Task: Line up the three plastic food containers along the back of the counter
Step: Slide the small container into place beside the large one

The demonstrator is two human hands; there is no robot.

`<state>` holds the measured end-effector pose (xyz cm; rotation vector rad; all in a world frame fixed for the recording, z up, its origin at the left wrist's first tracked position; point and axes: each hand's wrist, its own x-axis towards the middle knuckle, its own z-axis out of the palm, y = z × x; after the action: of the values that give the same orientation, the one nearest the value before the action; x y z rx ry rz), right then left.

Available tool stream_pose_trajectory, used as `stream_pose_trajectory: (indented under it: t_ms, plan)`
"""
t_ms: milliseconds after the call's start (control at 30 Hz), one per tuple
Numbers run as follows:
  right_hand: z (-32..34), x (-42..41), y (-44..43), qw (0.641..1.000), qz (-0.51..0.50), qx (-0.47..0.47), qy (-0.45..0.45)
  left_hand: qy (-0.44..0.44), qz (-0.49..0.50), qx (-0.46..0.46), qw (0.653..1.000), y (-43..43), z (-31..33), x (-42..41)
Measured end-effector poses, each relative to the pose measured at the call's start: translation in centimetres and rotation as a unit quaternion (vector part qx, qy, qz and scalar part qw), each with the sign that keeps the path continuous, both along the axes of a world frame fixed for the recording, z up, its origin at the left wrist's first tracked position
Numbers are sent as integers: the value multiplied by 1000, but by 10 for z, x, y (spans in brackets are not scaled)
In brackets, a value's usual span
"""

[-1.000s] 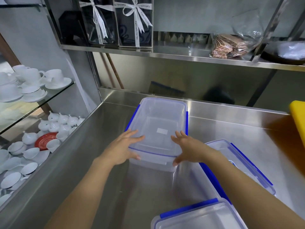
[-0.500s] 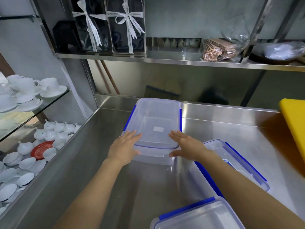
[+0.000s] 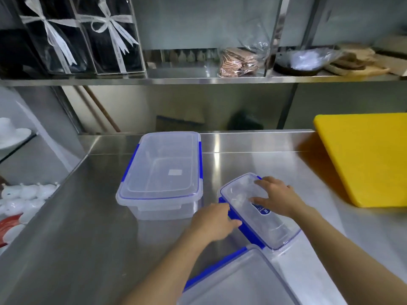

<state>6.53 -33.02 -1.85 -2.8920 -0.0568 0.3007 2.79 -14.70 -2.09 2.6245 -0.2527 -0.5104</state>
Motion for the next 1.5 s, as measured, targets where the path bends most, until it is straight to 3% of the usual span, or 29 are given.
stream_pose_trajectory:
  t_ms: [133, 400, 567, 633, 767, 933, 1100, 1233, 1333, 1500]
  plan:
    - [-15, -13, -25, 996, -55, 49, 52, 79, 17, -35, 996, -22, -32, 2]
    - [-30, -13, -19, 995, -78, 25, 60, 77, 97, -190, 974, -32, -40, 6]
    - [-30, -9, -28, 985, -46, 132, 105, 104, 94, -195, 971, -27, -46, 13]
    - [-29, -9, -37, 985, -2, 92, 146, 84, 68, -215, 971, -24, -47, 12]
    - [-27, -11, -41, 988, 84, -11, 126, -22, -3, -141, 990, -23, -51, 9]
    - [-29, -5, -39, 994, 76, 55, 59, -215, -83, -46, 972, -24, -43, 9]
    - [-36, 6, -36, 992, 79, 88, -47, -347, -73, 5, 935, -25, -57, 24]
    - [-48, 19, -28, 991, 55, 70, -104, -360, -50, 49, 930, -33, -64, 43]
    - [-55, 36, -21, 989, 48, 42, -137, -308, -16, 62, 949, -38, -64, 55]
    - [-59, 62, -16, 996, 58, -52, -47, -171, -33, 115, 978, -34, -70, 82]
